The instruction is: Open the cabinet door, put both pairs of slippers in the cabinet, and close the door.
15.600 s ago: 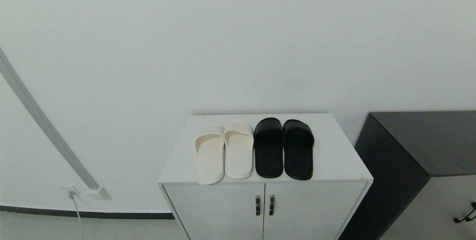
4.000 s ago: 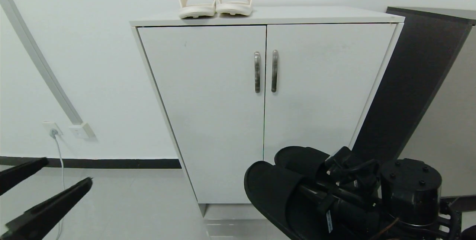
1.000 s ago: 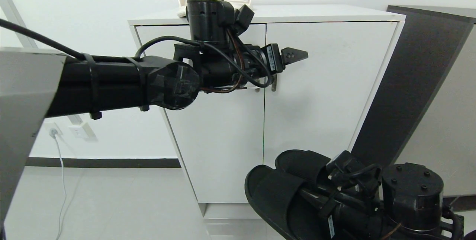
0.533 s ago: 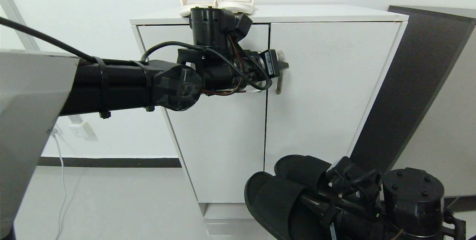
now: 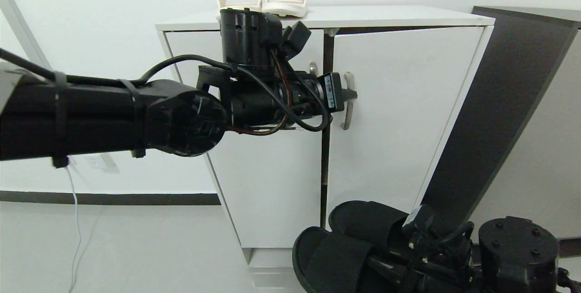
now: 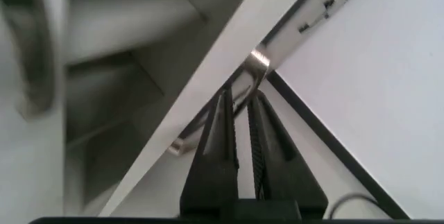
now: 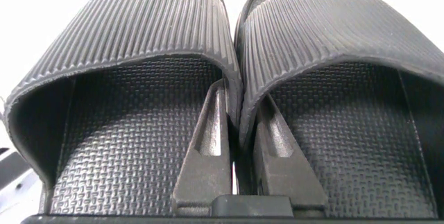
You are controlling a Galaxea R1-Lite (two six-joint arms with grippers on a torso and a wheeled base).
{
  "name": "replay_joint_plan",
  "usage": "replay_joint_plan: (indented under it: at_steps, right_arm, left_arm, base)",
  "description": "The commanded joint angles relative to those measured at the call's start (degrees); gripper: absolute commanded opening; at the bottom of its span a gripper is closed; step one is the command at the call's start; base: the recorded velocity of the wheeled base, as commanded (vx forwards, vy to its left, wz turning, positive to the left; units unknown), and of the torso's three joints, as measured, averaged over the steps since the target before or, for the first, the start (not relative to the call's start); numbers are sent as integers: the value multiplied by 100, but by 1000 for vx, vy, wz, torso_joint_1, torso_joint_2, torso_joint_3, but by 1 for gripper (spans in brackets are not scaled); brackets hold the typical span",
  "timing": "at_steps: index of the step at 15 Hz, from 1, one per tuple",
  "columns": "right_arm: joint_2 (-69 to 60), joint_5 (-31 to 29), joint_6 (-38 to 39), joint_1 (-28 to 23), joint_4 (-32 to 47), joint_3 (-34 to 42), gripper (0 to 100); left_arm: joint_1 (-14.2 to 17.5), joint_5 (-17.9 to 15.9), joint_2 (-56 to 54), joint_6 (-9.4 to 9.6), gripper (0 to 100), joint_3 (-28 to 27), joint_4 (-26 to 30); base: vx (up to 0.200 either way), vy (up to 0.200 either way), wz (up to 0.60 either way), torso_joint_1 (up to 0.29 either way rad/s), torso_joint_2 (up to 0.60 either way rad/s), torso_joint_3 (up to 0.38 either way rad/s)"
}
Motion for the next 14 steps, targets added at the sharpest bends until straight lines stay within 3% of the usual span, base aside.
replay_joint_plan:
  at_steps: [1, 6, 10, 14]
  right_arm:
    - [-25, -11, -2, 83, -2, 20, 0]
    - [-25, -19, -55, 171, -2, 56, 0]
    - [-113, -11, -169, 250, -2, 135, 0]
    - [-253, -37, -169, 549, 33, 170, 0]
  left_arm:
    - [3, 17, -525, 1, 0, 459, 14]
    - [20, 17, -1369, 10, 0, 1338, 14]
    - [319, 43, -1026, -43, 0, 1110, -100]
    - [398, 158, -517, -201, 0, 618, -179]
  base:
    - [0, 0, 0, 0, 0, 0]
    - [0, 0, 0, 0, 0, 0]
    - [0, 0, 0, 0, 0, 0]
    - [0, 0, 0, 0, 0, 0]
